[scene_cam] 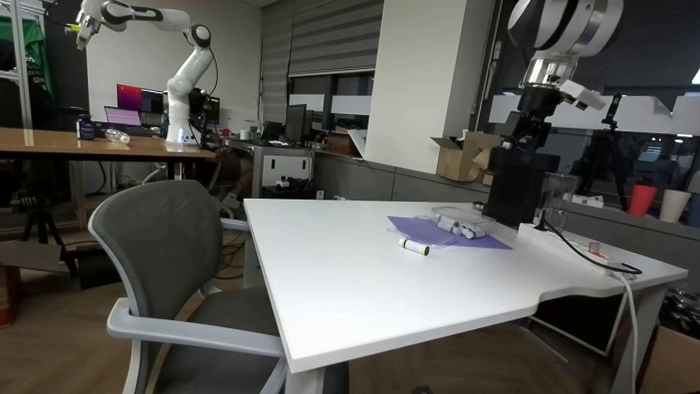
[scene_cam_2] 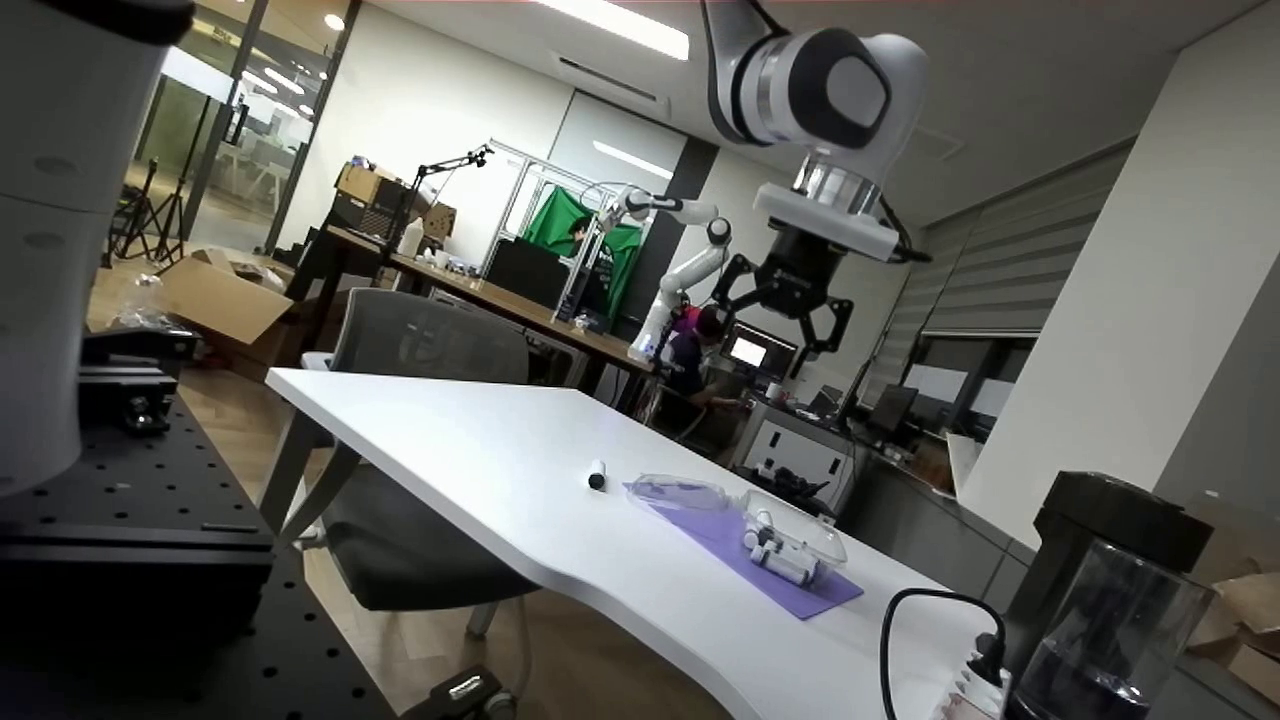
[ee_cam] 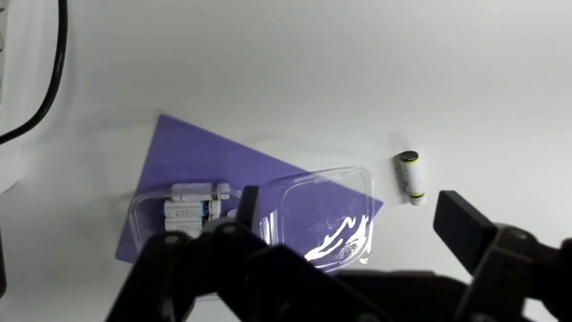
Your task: Remove one bottle from the container and put it on the left side of the table
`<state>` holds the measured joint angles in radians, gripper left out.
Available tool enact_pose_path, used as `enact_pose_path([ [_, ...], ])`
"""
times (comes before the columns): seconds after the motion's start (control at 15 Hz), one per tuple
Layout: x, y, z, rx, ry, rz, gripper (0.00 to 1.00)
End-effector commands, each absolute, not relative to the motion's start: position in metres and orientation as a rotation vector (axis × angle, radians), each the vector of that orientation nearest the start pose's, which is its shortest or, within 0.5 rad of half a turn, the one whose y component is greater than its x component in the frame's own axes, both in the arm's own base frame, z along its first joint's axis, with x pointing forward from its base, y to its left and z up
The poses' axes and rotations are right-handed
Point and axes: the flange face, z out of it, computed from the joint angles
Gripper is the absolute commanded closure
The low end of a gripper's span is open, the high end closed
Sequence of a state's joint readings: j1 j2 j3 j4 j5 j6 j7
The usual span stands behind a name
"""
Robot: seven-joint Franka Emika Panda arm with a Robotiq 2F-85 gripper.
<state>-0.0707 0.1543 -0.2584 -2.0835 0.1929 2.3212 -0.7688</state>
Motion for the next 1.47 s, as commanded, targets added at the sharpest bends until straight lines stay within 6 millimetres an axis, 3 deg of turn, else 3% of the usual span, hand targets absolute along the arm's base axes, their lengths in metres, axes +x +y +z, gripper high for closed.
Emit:
enact_pose_path([
  [0.0,0.619,-0.197,0.337,-3.101,-0.542,-0.183,0.0],
  [0.2,0.66,-0.211,0.32,-3.185,-0.522,-0.158,0.0],
  [0.27,0.631,-0.199,0.322,-3.14,-0.571,-0.171,0.0],
  [0.47,0.637,-0.201,0.309,-3.135,-0.575,-0.155,0.0],
  [1.13,0.637,-0.199,0.316,-3.134,-0.577,-0.171,0.0],
  [1.4,0.653,-0.23,0.317,-3.19,-0.629,-0.144,0.0],
])
